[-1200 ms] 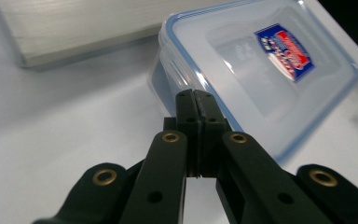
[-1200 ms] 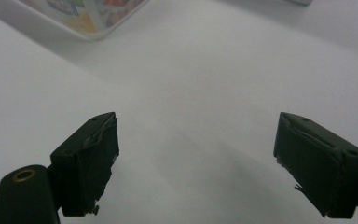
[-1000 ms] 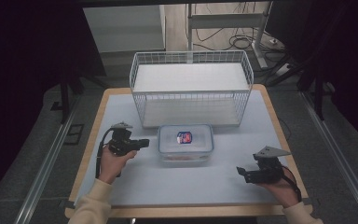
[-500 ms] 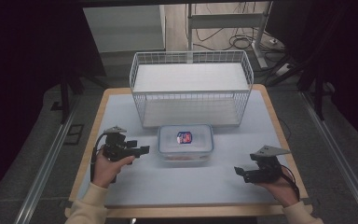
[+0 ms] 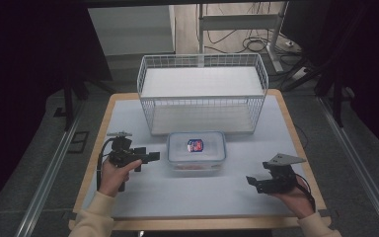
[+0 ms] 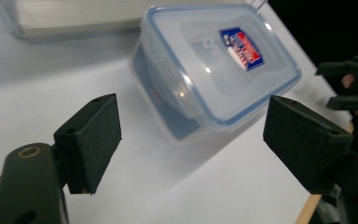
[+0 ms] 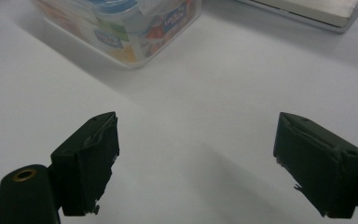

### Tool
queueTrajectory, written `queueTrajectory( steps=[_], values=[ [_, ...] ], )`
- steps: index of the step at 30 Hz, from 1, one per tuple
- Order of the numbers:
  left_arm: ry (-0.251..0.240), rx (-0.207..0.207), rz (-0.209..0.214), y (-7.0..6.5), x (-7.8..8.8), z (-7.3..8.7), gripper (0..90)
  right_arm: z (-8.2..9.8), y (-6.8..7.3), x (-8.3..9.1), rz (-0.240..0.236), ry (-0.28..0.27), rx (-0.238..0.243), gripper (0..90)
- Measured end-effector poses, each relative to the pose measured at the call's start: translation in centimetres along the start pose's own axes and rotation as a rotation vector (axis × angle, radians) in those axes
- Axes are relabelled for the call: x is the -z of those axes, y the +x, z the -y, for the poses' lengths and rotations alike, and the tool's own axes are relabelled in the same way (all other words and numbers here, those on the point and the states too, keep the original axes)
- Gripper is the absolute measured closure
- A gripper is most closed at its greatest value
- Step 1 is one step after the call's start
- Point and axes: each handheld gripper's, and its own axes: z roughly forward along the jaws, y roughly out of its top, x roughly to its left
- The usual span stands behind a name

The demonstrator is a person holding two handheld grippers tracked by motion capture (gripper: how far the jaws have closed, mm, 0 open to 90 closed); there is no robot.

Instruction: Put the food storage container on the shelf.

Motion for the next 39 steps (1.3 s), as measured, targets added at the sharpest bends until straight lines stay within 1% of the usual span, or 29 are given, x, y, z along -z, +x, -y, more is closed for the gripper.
queueTrajectory(
  steps=[1,3,7,9,13,15,16,17,22,24,25,27,29,32,34,36,38,39],
  values=[
    [0.007,0.008,0.02,0.1,-0.6,-0.5,18.0,-0.1,0.1,0.0,0.003,-0.003,0.001,13.9],
    [0.011,0.023,0.044,0.4,-1.3,-0.8,17.7,-0.1,0.2,0.0,0.005,-0.003,0.005,13.9],
    [0.043,0.05,0.073,0.9,-3.0,-1.3,16.5,0.0,0.1,-0.1,0.009,0.007,0.007,13.9],
    [0.059,0.065,0.095,1.3,-3.8,-1.5,16.1,0.0,0.0,-0.2,0.011,0.01,0.007,13.9],
    [0.082,0.105,0.136,2.2,-5.3,-1.6,14.7,0.1,0.1,-0.3,0.013,0.015,0.009,13.9],
    [0.093,0.121,0.158,2.6,-6.0,-1.6,14.3,0.1,0.1,-0.3,0.013,0.017,0.01,13.9],
    [0.093,0.121,0.158,2.6,-6.0,-1.6,13.9,0.1,0.1,-0.3,0.015,0.016,0.01,14.0],
    [0.108,0.129,0.172,2.8,-6.5,-1.6,13.6,0.1,0.1,-0.3,0.016,0.018,0.011,14.0],
    [0.128,0.141,0.196,3.2,-7.4,-1.3,13.8,0.2,0.1,-0.4,0.018,0.025,0.013,14.0],
    [0.13,0.142,0.201,3.2,-7.5,-1.3,15.4,0.2,0.1,-0.4,0.018,0.027,0.014,14.0],
    [0.138,0.144,0.213,3.3,-7.8,-1.2,16.1,0.2,0.1,-0.4,0.018,0.027,0.012,14.0],
    [0.144,0.143,0.213,3.2,-8.1,-1.1,18.3,0.2,0.1,-0.4,0.019,0.028,0.014,14.0],
    [0.148,0.146,0.231,3.2,-8.2,-1.1,21.1,0.2,0.1,-0.5,0.019,0.027,0.016,14.0],
    [0.14,0.144,0.228,3.2,-8.1,-1.1,23.2,0.2,0.1,-0.5,0.017,0.026,0.014,14.1],
    [0.134,0.14,0.225,3.2,-7.8,-1.1,27.4,0.0,0.2,-0.6,0.008,0.027,0.014,14.1],
    [0.139,0.142,0.228,3.2,-7.8,-1.1,28.4,-0.6,0.2,-0.7,-0.011,0.024,-0.002,14.1],
    [0.137,0.149,0.228,3.2,-7.8,-1.1,29.0,-1.6,0.3,-0.9,-0.044,0.012,-0.032,14.3],
    [0.136,0.151,0.229,3.3,-7.8,-1.1,29.3,-2.4,0.4,-1.1,-0.061,0.002,-0.041,14.5]
  ],
)
